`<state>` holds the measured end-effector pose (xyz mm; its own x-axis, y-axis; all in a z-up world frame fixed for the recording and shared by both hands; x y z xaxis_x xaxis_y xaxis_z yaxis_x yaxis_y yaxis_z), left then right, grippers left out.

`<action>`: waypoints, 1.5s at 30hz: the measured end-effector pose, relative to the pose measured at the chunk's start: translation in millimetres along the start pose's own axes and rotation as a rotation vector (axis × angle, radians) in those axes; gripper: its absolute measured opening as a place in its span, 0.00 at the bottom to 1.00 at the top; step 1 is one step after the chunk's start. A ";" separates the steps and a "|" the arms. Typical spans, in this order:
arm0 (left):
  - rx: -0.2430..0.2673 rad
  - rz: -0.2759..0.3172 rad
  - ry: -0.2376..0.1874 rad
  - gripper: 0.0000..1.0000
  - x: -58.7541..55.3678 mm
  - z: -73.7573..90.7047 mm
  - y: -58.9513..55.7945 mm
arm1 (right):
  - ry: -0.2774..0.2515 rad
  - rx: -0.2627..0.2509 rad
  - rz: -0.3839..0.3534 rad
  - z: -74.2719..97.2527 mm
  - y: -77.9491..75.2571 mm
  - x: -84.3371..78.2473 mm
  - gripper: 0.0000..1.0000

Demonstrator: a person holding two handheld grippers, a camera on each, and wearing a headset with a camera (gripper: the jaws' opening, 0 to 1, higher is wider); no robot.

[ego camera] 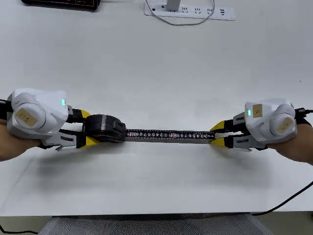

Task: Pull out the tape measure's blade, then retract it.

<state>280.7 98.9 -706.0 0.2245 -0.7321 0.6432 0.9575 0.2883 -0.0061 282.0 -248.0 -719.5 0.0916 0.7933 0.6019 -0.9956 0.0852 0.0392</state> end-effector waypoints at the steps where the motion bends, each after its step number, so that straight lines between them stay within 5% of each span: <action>1: 0.000 0.000 0.000 0.26 -0.1 0.0 0.0 | 0.002 -0.001 -0.001 1.0 0.1 -0.5 0.10; 45: 0.003 0.019 0.031 0.28 4.5 -1.6 -0.4 | 0.082 0.000 -0.010 8.6 -2.4 -6.9 0.12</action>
<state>281.7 94.5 -704.3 0.2477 -0.7453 0.6190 0.9526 0.3037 -0.0156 283.5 -258.9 -716.8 0.1033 0.8389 0.5343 -0.9946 0.0935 0.0454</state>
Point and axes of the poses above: the centre of the closed fingertips' face, and the gripper's own axes: z roughly backward along the fingers, y roughly to its left, x roughly out of its top, the point moved 7 cm from there along z, roughly backward along the fingers, and after that the axes turned 1 degree about x, right-handed, at the moved point
